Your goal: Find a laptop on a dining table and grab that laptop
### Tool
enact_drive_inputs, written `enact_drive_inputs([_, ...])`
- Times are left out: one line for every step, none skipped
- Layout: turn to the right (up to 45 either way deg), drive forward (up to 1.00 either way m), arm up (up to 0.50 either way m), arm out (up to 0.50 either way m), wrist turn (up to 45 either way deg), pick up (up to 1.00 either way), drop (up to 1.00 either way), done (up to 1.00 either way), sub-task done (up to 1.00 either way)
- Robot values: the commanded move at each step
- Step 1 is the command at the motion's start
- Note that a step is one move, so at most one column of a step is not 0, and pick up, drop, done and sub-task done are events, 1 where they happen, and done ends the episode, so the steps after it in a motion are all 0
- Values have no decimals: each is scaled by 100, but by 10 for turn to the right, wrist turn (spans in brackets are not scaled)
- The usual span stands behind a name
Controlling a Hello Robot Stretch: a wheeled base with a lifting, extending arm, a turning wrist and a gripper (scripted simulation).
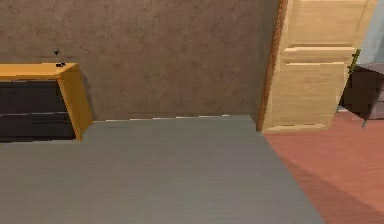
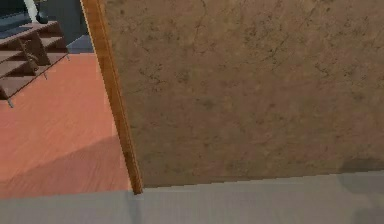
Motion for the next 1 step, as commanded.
enact_drive_inputs([-450, 0, 0, 0, 0, 0, 0, 0, 0])
